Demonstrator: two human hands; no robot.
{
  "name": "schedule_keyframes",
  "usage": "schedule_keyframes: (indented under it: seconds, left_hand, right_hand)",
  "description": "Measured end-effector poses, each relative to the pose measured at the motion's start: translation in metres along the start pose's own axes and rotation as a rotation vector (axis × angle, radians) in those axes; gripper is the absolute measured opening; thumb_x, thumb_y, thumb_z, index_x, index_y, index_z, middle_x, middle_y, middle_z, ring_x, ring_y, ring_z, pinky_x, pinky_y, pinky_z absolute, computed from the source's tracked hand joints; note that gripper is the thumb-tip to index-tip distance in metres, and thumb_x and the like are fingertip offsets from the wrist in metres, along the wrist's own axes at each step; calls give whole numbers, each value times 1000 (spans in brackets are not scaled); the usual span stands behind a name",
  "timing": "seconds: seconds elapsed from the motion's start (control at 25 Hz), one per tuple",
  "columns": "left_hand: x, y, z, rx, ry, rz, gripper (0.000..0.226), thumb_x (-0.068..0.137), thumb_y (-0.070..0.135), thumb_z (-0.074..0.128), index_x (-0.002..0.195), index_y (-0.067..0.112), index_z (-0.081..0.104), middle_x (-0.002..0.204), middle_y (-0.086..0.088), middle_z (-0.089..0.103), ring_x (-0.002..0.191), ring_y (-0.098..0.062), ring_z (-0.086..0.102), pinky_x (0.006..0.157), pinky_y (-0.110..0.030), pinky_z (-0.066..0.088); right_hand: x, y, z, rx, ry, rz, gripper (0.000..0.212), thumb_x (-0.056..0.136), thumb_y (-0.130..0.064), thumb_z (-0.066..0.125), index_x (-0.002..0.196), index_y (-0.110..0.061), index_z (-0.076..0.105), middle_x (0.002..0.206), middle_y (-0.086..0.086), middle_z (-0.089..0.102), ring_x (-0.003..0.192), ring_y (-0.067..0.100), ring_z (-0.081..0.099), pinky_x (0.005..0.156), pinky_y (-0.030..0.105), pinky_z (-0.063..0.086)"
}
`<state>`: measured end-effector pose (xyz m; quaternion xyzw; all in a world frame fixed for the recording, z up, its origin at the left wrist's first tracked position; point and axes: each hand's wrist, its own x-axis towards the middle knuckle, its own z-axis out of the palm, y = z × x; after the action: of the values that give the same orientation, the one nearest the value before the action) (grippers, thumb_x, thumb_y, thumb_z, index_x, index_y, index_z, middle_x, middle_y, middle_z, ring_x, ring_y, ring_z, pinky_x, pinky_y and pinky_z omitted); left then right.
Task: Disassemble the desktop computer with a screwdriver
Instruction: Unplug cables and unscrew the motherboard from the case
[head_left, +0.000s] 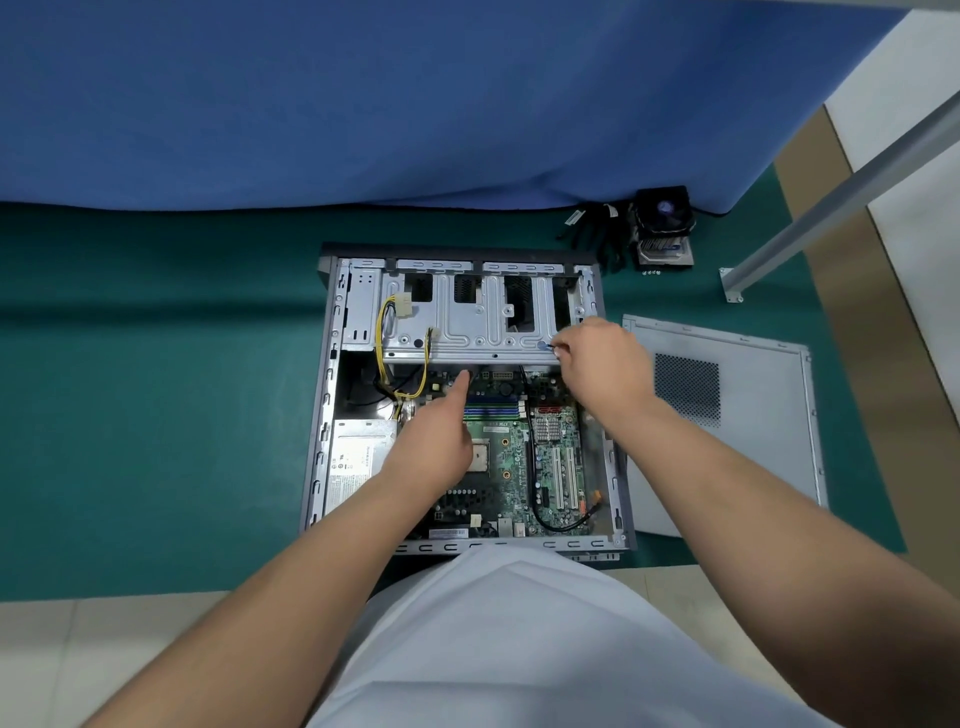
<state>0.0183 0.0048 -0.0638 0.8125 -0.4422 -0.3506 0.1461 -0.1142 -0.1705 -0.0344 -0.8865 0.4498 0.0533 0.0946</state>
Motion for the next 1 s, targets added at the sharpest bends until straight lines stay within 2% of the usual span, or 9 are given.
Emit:
schedule_keyframes:
  seconds: [0.16, 0.32, 0.44, 0.52, 0.6, 0.72, 0.84, 0.92, 1.0]
  left_hand:
    - [1, 2, 0, 15, -33, -18, 88, 95, -2, 51, 164, 22, 3, 92, 0, 50, 72, -15, 54, 58, -30, 43]
    - [3, 5, 2, 33, -65, 8, 94, 91, -6, 55, 164, 22, 5, 100, -4, 52, 91, -24, 57, 75, -40, 54]
    - [6, 2, 5, 58, -48, 56, 87, 92, -7, 52, 164, 23, 13, 109, -9, 57, 107, -30, 56, 88, -42, 53]
    - [8, 0, 5, 97, -15, 72, 77, 95, -5, 48, 163, 22, 23, 122, -11, 59, 121, -32, 51, 100, -41, 48]
    - [9, -1, 7, 147, 25, 89, 72, 97, -5, 46, 161, 22, 31, 127, -10, 59, 125, -31, 46, 107, -39, 42]
    - [10, 2, 9, 207, 71, 125, 76, 93, -9, 46, 160, 23, 32, 123, -6, 58, 120, -28, 43, 104, -34, 39]
    - [10, 5, 10, 204, 78, 161, 76, 93, -8, 47, 160, 23, 32, 121, -7, 57, 117, -29, 44, 101, -35, 40]
    - [10, 4, 10, 162, 78, 181, 68, 97, -3, 48, 159, 21, 35, 122, -10, 61, 118, -32, 51, 100, -38, 45]
    - [10, 0, 5, 103, 72, 186, 62, 99, 2, 51, 157, 19, 39, 127, -13, 64, 119, -34, 58, 98, -43, 49]
  right_hand:
    - [26, -14, -4, -10, -58, 8, 15, 94, -4, 58, 103, -14, 65, 93, 11, 68, 79, 34, 63, 67, 39, 58]
    - [31, -21, 3, 158, -50, 44, 4, 96, -11, 62, 98, -14, 62, 89, 8, 67, 80, 30, 59, 67, 36, 53]
    - [21, -15, 10, 249, -13, 31, 4, 98, -14, 60, 99, -14, 65, 95, 5, 66, 87, 26, 62, 71, 35, 50]
    - [10, -8, 13, 322, 9, 3, 9, 99, -16, 60, 102, -13, 68, 102, 5, 66, 92, 23, 62, 80, 36, 53]
    - [-4, -3, 14, 351, 36, -47, 13, 100, -17, 60, 108, -13, 70, 110, 4, 65, 99, 20, 61, 90, 37, 53]
    - [-23, -3, 16, 348, 35, -159, 20, 99, -20, 62, 117, -14, 69, 118, 1, 65, 113, 18, 57, 102, 34, 47]
    - [-38, -11, 22, 343, -21, -268, 26, 97, -21, 64, 123, -14, 67, 124, -1, 62, 119, 20, 54, 107, 33, 43]
    - [-50, -17, 29, 379, 0, -267, 27, 97, -20, 64, 123, -14, 65, 122, -1, 58, 115, 18, 54, 102, 29, 43]
    - [-63, -22, 38, 380, 2, -230, 22, 97, -26, 64, 116, -17, 65, 114, -2, 57, 108, 17, 56, 89, 29, 46]
